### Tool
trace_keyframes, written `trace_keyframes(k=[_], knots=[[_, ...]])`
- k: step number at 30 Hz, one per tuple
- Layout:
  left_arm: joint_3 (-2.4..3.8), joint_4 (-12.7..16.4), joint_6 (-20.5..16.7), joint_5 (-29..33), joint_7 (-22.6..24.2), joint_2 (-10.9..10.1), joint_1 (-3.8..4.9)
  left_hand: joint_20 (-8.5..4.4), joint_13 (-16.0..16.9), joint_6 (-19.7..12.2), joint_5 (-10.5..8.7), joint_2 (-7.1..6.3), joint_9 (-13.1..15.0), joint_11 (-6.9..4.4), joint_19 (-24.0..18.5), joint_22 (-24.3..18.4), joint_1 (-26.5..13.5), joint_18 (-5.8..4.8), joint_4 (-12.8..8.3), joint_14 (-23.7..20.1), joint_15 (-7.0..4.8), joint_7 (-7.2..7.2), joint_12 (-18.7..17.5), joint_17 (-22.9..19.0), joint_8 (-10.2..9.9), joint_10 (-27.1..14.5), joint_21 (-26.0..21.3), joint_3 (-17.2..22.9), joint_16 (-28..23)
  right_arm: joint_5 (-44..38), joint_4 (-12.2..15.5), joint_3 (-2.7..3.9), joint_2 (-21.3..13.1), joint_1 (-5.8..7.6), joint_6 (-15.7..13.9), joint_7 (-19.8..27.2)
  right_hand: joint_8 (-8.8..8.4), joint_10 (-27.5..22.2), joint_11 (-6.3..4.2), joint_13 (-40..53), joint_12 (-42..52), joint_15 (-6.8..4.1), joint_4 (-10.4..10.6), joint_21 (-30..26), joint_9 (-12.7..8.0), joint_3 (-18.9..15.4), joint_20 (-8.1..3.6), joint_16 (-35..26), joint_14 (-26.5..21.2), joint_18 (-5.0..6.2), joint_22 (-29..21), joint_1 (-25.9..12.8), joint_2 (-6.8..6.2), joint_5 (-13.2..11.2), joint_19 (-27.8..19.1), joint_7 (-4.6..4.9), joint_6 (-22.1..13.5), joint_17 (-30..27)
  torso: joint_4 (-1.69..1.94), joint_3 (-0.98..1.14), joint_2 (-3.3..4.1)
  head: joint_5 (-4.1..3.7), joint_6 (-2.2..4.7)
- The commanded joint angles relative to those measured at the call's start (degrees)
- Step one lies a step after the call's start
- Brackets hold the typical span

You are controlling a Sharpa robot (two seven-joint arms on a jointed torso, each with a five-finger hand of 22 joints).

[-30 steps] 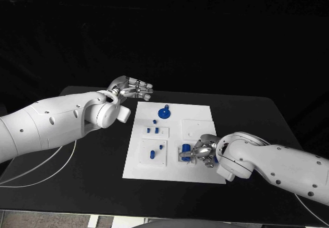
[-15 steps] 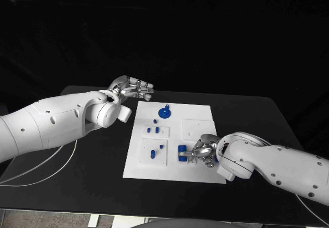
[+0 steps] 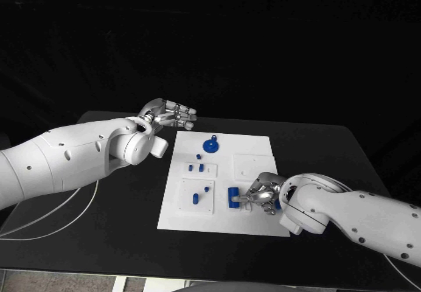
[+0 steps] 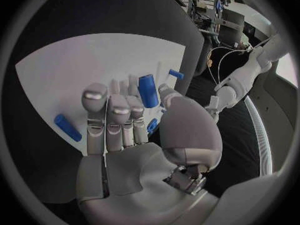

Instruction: Assemble the parts on the task board

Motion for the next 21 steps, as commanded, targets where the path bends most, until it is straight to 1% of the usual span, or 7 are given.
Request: trace_keyframes(k=[1, 4, 6, 8, 14, 18, 21], knots=[[0.04, 0.2, 0.8, 0.3, 0.2, 0.0, 0.05, -0.06, -0.1, -0.4, 0.27, 0.01, -0.1, 0.02, 0.4, -0.5, -0.5, -0.38, 0.5, 0.0, 0.37, 0.07, -0.2, 0.1, -0.1, -0.5, -0.1, 0.2, -0.3, -3.7, 0.6, -0.02, -0.7, -0.09, -5.2, 7.1, 0.21, 0.3, 0.05, 0.2, 0.3, 0.13, -1.8, 0.6, 0.3, 0.0, -0.24, -0.2, 0.4, -0.07, 4.6, 1.9, 0.21, -0.2, 3.2, 0.27, -0.2, 0.1, -0.02, 0.01, 0.01, 0.02, 0.07], [0.04, 0.2, 0.8, 0.3, 0.2, 0.0, 0.05, -0.06, -0.1, -0.4, 0.27, 0.01, -0.1, 0.02, 0.4, -0.5, -0.5, -0.38, 0.5, 0.0, 0.37, 0.07, -0.2, 0.1, -0.1, -0.5, -0.1, 0.2, -0.3, -5.4, 1.1, 0.04, -1.4, -0.10, -7.6, 10.8, 0.31, 0.3, 0.33, 0.2, 0.7, 0.41, -4.7, 0.9, 0.3, -0.9, 0.15, -0.1, 0.4, 0.30, 4.8, 3.4, 1.21, 0.4, 3.2, 0.53, -0.9, 0.0, -0.02, 0.01, 0.00, -0.04, 0.13], [0.04, 0.2, 0.8, 0.3, 0.2, -0.1, 0.05, -0.06, -0.1, -0.4, 0.27, 0.01, -0.1, 0.02, 0.4, -0.5, -0.5, -0.38, 0.5, 0.0, 0.37, 0.07, -0.2, 0.1, -0.1, -0.5, -0.1, 0.2, -0.3, -7.0, 1.5, 0.11, -2.0, -0.10, -9.3, 13.1, 0.34, 0.2, 0.54, 0.2, 0.8, 0.56, -6.6, 1.1, 0.1, -2.0, 0.30, 0.0, 0.4, 0.52, 4.9, 4.5, 1.64, 3.4, 3.2, 0.86, -1.7, -0.1, 0.02, 0.01, 0.02, -0.11, 0.23], [0.04, 0.2, 0.8, 0.3, 0.2, -0.1, 0.05, -0.06, -0.1, -0.4, 0.27, 0.01, -0.1, 0.02, 0.4, -0.5, -0.5, -0.38, 0.5, 0.0, 0.37, 0.07, -0.2, 0.1, -0.1, -0.5, -0.1, 0.2, -0.3, -8.6, 1.8, 0.21, -2.5, -0.09, -10.6, 14.5, 0.28, 0.1, 0.72, 0.1, 0.9, 0.74, -8.6, 1.5, -1.2, -1.9, 0.56, 0.1, 0.3, 0.78, 5.0, 5.1, 2.06, 4.1, 3.2, 1.20, -2.3, -0.3, 0.01, 0.01, 0.00, -0.13, 0.25], [0.04, 0.2, 0.8, 0.3, 0.2, -0.2, 0.05, -0.06, -0.1, -0.4, 0.27, 0.01, -0.1, 0.02, 0.4, -0.5, -0.5, -0.38, 0.5, 0.0, 0.37, 0.07, -0.2, 0.1, -0.1, -0.5, -0.1, 0.2, -0.3, -13.9, 1.9, 0.62, -3.7, -0.09, -12.1, 18.3, 0.30, -0.1, 0.76, -0.3, 0.9, 0.77, -11.4, 2.2, -2.4, -0.9, 0.63, 0.2, 0.3, 0.88, 5.2, 6.6, 2.35, 5.1, 3.2, 1.30, -2.2, -0.4, -0.04, -0.01, 0.01, -0.05, 0.21], [0.04, 0.2, 0.8, 0.3, 0.2, -0.3, 0.05, -0.06, -0.1, -0.4, 0.27, 0.01, -0.1, 0.02, 0.4, -0.5, -0.5, -0.38, 0.5, 0.0, 0.37, 0.07, -0.2, 0.1, -0.1, -0.5, -0.1, 0.2, -0.3, -18.2, 1.3, 0.77, -4.0, -0.08, -11.3, 24.1, 0.27, -0.5, 0.89, -0.4, 0.8, 0.81, -16.8, 2.4, -3.3, 4.7, 0.72, 0.0, 0.2, 0.84, 5.3, 9.9, 3.05, 5.2, 3.1, 1.65, -2.5, -0.7, -0.01, 0.05, 0.02, -0.06, 0.09], [0.04, 0.2, 0.8, 0.3, 0.1, -0.3, 0.05, -0.06, -0.1, -0.4, 0.27, 0.01, -0.1, 0.02, 0.4, -0.5, -0.5, -0.38, 0.5, 0.0, 0.37, 0.07, -0.2, 0.1, -0.1, -0.5, -0.1, 0.2, -0.3, -23.5, 0.7, 0.82, -3.9, 0.04, -10.3, 29.4, 0.27, -0.8, 0.84, -0.4, 0.9, 0.80, -22.5, 3.0, -3.9, 11.5, 0.85, -0.3, 0.0, 0.57, 5.6, 11.8, 2.70, 9.3, 2.9, 1.98, -3.4, -0.9, -0.01, 0.04, 0.01, 0.00, -0.02]])
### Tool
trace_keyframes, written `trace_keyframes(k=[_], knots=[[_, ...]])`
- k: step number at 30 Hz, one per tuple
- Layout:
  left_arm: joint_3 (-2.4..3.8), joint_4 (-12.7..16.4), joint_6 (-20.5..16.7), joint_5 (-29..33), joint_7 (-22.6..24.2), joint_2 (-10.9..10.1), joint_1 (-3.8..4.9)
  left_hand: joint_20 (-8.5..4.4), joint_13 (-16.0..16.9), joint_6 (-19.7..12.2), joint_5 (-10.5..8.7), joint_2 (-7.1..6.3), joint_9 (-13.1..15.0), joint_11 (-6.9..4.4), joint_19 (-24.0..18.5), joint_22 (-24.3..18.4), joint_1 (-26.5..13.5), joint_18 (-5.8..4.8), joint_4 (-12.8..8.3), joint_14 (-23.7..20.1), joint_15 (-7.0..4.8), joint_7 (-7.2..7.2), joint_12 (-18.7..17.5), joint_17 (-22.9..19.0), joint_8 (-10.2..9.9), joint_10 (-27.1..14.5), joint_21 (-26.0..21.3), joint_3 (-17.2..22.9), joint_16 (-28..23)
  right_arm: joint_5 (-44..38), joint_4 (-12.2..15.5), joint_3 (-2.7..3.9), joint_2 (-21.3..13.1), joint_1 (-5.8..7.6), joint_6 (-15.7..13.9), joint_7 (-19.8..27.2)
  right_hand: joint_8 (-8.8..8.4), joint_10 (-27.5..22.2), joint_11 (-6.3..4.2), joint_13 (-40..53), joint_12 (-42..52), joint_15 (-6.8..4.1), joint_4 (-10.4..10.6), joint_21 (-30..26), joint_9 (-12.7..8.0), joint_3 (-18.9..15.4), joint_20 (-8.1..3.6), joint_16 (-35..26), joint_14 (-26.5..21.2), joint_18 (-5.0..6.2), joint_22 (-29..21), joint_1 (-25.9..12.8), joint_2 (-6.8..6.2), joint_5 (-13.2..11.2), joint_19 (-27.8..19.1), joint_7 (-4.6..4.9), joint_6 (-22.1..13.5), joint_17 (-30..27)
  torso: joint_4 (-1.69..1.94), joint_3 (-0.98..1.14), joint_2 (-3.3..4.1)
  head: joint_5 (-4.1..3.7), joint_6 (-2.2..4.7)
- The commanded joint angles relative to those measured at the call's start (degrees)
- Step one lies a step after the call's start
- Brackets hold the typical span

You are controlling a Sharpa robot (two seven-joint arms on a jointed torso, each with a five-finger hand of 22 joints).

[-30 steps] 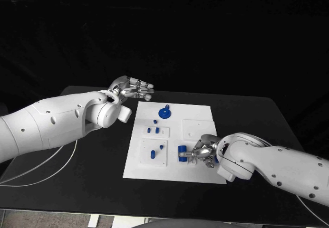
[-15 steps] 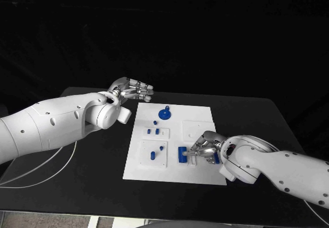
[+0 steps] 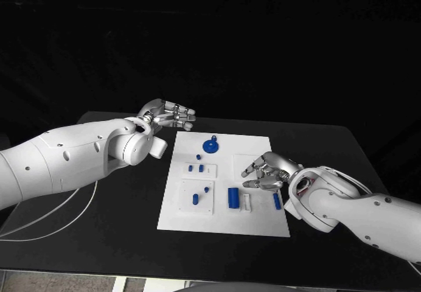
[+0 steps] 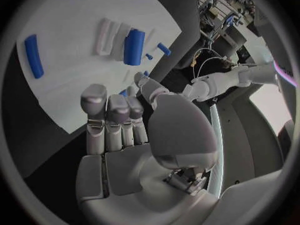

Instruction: Assemble the parts on the task board

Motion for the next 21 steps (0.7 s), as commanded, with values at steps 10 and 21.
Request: trace_keyframes(k=[10, 21], knots=[[0.04, 0.0, 0.9, 0.3, 0.2, 0.1, 0.05, -0.06, -0.1, -0.4, 0.27, 0.01, -0.1, 0.02, 0.4, -0.1, -0.5, -0.38, 0.3, 0.0, 0.37, 0.07, -0.2, 0.1, -0.1, -0.5, -0.1, -0.1, -0.3, -28.5, -1.9, -0.99, 1.5, 1.49, 3.4, 18.8, 0.15, -5.4, -2.55, -4.0, -4.6, -1.29, -9.6, -7.4, -0.3, 2.2, -1.14, -3.2, -3.4, -0.65, 4.0, 0.5, -1.41, 1.3, -0.1, -4.55, -5.3, -1.9, 0.06, 0.01, 0.05, 0.06, -0.49], [0.04, -0.1, 1.1, 0.3, 0.1, 0.0, 0.04, -0.08, -0.1, -0.4, 0.28, -0.07, -0.1, 0.00, 0.5, -0.3, -0.4, -0.39, 0.5, 0.1, 0.34, 0.07, -0.2, 0.1, -0.1, -0.5, -0.1, 0.0, -0.3, -40.4, -2.0, -4.17, 2.8, 2.37, 6.2, 17.7, 0.15, -9.6, -2.81, -9.6, -5.3, -1.27, -8.5, -9.9, -0.3, 4.0, -1.02, -3.3, -5.3, 0.01, 3.6, 4.2, -3.44, -3.4, -1.4, -6.63, -7.7, -1.0, 0.03, 0.00, 0.01, 0.14, -0.87]])
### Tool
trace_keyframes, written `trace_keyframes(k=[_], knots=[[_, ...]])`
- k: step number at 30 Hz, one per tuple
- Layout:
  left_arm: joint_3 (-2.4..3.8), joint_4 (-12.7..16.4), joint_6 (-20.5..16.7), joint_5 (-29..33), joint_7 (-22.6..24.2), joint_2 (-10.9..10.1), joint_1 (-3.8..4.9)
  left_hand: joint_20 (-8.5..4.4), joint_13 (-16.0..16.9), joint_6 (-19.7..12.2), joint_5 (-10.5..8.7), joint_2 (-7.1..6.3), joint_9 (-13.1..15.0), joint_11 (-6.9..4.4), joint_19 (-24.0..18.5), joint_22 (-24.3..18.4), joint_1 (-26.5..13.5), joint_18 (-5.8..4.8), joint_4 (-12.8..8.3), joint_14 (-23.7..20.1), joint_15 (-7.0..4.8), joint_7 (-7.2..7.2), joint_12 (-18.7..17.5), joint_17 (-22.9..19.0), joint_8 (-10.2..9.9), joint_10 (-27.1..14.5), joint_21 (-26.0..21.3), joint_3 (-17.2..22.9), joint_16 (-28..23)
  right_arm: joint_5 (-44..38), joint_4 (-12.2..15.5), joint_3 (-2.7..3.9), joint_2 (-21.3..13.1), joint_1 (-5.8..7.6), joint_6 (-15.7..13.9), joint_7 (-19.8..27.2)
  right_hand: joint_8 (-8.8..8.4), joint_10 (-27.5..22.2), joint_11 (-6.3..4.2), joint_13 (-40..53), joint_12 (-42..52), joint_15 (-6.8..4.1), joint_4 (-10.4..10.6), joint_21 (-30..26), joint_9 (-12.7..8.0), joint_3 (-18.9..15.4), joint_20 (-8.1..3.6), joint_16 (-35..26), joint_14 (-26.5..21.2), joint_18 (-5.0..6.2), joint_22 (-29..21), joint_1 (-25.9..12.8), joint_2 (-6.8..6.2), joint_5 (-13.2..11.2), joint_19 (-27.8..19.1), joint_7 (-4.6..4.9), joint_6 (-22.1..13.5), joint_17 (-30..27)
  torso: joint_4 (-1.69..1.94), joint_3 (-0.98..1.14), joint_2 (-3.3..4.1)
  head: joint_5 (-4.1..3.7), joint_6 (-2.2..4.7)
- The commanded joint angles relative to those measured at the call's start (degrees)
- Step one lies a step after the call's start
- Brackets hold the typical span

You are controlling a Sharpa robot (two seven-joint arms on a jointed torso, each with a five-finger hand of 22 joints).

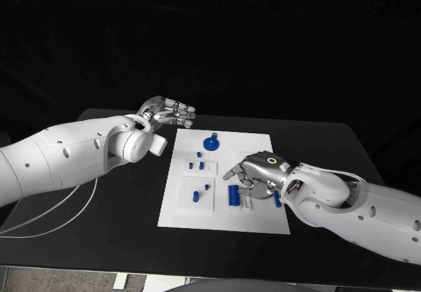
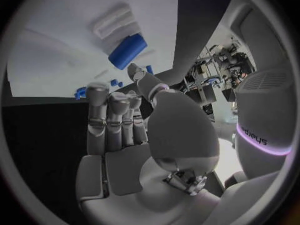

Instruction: Assemble the parts on the task board

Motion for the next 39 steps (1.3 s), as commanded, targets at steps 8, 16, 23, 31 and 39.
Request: trace_keyframes(k=[8, 16, 23, 31, 39], knots=[[0.04, 0.1, 1.2, 0.2, 0.1, 0.0, 0.04, -0.10, -0.1, -0.4, 0.29, 0.02, -0.1, -0.01, 0.5, 0.0, -0.3, -0.39, 0.5, 0.1, 0.33, 0.08, -0.2, 0.1, -0.1, -0.5, 0.0, 0.1, -0.2, -12.9, 0.1, -1.47, 0.3, 0.09, 5.9, -1.0, 0.15, -1.6, 0.09, -2.7, 1.0, 0.03, 0.7, 0.2, -0.1, 3.2, 0.02, 0.5, -0.8, 0.21, 3.7, 1.4, -1.44, -2.2, -0.7, -0.66, -0.7, 1.2, -0.04, -0.09, -0.05, 0.03, -0.13], [0.04, 0.1, 1.5, 0.2, -0.1, 0.0, 0.04, -0.13, -0.1, -0.4, 0.33, 0.09, -0.1, -0.01, 0.5, 0.1, -0.3, -0.40, 0.5, 0.1, 0.31, 0.08, -0.2, 0.1, -0.1, -0.4, 0.0, 0.1, -0.2, -15.5, -0.6, -2.29, 1.2, 0.15, 7.1, -2.4, 0.27, -1.3, -0.17, -3.2, 1.6, -0.23, 0.6, 1.9, 0.0, 4.4, -0.31, 1.3, -0.3, -0.02, 3.9, 1.9, -1.11, -4.9, -0.4, -0.44, 0.4, 2.2, 0.08, -0.06, -0.01, 0.15, -0.16], [0.04, 0.1, 1.7, 0.2, -0.2, -0.1, 0.04, -0.16, -0.1, -0.5, 0.31, 0.12, -0.1, -0.02, 0.5, 0.2, -0.3, -0.41, 0.5, 0.2, 0.29, 0.08, -0.2, 0.1, -0.1, -0.4, 0.0, 0.1, -0.2, -16.5, -1.3, -2.58, 2.2, 0.20, 6.2, -3.1, 0.09, -1.5, -0.21, -5.0, 1.5, -0.30, -0.3, 3.4, 0.0, 5.5, -0.47, 2.0, 0.1, -0.23, 4.2, 1.2, -0.65, -4.9, -0.2, 0.01, 2.7, 3.0, 0.05, -0.07, 0.03, 0.36, -0.29], [0.04, 0.3, 1.9, 0.2, -0.4, -0.1, 0.05, -0.16, -0.1, -0.5, 0.28, 0.16, -0.1, -0.01, 0.5, 0.2, -0.4, -0.42, 0.6, 0.2, 0.28, 0.10, -0.2, 0.2, -0.1, -0.5, 0.0, 0.1, -0.1, -17.0, -2.5, -2.72, 3.4, 0.22, 5.6, -3.5, 0.22, -2.1, 0.03, -6.6, 2.1, -0.16, -1.1, 4.2, 0.1, 6.2, -0.39, 2.2, 0.2, -0.18, 4.2, 0.2, 0.20, -4.9, -0.4, 0.93, 5.4, 3.7, 0.09, -0.10, 0.07, 0.54, -0.56], [0.05, 0.4, 2.2, 0.1, -0.7, -0.1, 0.06, -0.16, -0.1, -0.6, 0.24, 0.16, -0.1, -0.01, 0.5, 0.2, -0.4, -0.43, 0.7, 0.2, 0.28, 0.10, -0.2, 0.2, -0.1, -0.5, 0.0, 0.1, -0.1, -17.4, -3.7, -2.80, 4.2, 0.48, 5.7, -3.5, 0.19, -2.7, 0.30, -8.0, 2.9, 0.03, -1.3, 4.6, 0.1, 7.0, -0.21, 2.4, 0.4, -0.05, 4.2, -0.3, 0.51, -4.9, -0.6, 1.65, 7.9, 4.2, 0.02, -0.15, 0.01, 0.64, -0.79]])
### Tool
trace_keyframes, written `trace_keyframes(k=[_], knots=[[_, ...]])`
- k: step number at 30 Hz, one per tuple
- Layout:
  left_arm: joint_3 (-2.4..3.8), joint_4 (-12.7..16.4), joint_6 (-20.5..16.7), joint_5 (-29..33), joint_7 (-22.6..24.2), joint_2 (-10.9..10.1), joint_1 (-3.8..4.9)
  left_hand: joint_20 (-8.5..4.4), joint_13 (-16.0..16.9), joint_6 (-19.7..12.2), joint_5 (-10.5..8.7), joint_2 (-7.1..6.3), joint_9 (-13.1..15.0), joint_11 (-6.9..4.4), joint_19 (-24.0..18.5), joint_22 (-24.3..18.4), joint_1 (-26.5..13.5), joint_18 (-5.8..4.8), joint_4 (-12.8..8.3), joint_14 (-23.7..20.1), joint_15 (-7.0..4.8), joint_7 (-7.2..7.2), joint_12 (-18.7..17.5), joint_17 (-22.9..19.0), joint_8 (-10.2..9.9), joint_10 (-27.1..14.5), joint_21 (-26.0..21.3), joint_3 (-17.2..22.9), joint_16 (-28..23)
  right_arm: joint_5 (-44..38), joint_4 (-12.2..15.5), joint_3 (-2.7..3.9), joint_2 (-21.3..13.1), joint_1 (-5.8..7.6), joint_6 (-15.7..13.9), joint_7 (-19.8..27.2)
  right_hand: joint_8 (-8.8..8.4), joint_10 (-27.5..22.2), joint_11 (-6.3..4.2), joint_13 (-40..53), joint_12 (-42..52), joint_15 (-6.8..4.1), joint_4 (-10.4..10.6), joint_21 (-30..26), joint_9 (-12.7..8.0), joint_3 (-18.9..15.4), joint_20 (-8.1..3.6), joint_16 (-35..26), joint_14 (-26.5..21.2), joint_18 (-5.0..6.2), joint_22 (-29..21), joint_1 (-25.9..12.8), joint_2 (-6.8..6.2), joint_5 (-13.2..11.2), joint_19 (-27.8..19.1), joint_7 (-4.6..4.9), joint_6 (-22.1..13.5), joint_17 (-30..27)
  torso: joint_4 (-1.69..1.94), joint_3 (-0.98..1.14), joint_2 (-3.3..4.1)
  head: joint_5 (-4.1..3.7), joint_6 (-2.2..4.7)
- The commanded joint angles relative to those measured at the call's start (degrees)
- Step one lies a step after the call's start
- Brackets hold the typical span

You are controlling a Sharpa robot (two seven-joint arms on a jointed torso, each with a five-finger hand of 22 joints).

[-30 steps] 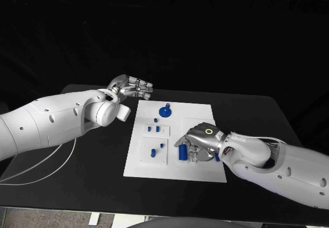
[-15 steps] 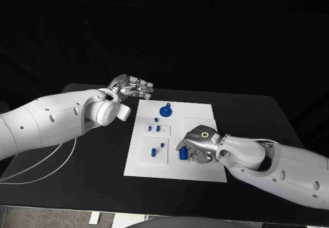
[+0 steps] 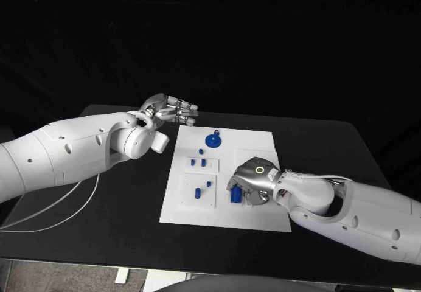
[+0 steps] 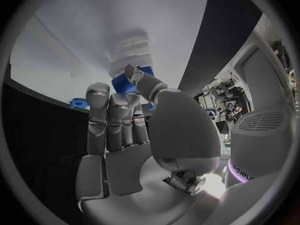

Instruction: Assemble the parts on the task board

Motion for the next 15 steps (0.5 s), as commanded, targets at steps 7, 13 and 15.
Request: trace_keyframes(k=[7, 13, 15], knots=[[0.05, 0.3, 1.5, 0.0, -0.3, 0.1, 0.07, 0.06, -0.1, -0.5, 0.13, 0.15, -0.1, 0.00, 0.3, 0.0, -0.4, -0.42, 0.5, 0.2, 0.29, -0.08, -0.2, 0.1, -0.1, -0.5, -0.1, 0.0, -0.1, -2.1, -1.5, -0.45, 0.7, 0.46, 1.6, -0.7, 0.19, -0.9, 0.08, -1.0, 1.1, 0.26, 0.1, 0.3, 0.0, 0.7, 0.07, 0.2, 0.1, -0.01, 4.1, -0.4, 0.26, -0.1, -0.6, 0.15, 0.9, 0.2, -0.10, 0.01, -0.13, 0.13, -0.20], [0.05, 0.3, 1.8, -0.2, -0.6, 0.1, 0.07, 0.08, -0.1, -0.5, 0.07, 0.16, -0.1, 0.01, 0.4, 0.0, -0.5, -0.42, 0.6, 0.2, 0.31, -0.07, -0.2, 0.1, -0.1, -0.6, -0.1, 0.0, -0.1, -2.3, -2.1, -1.03, 1.1, 0.79, 1.9, -0.5, 0.16, -1.3, 0.08, -1.8, 1.5, 0.27, 0.1, 0.4, 0.0, 0.7, 0.08, 0.2, 0.1, 0.01, 4.0, -0.4, 0.32, -0.1, -0.9, 0.12, 1.1, 0.4, -0.09, 0.04, -0.15, 0.11, -0.23], [0.05, 0.3, 1.8, -0.2, -0.7, 0.1, 0.07, 0.08, -0.1, -0.5, 0.07, 0.16, -0.1, 0.01, 0.4, 0.0, -0.5, -0.42, 0.6, 0.2, 0.31, -0.07, -0.2, 0.1, -0.1, -0.6, -0.1, 0.0, -0.1, -2.3, -2.3, -1.21, 1.2, 0.87, 1.9, -0.4, 0.16, -1.3, 0.08, -1.8, 1.5, 0.27, 0.1, 0.4, 0.0, 0.7, 0.08, 0.2, 0.1, 0.01, 4.0, -0.4, 0.32, -0.1, -0.9, 0.12, 1.1, 0.4, -0.07, 0.04, -0.14, 0.07, -0.26]])
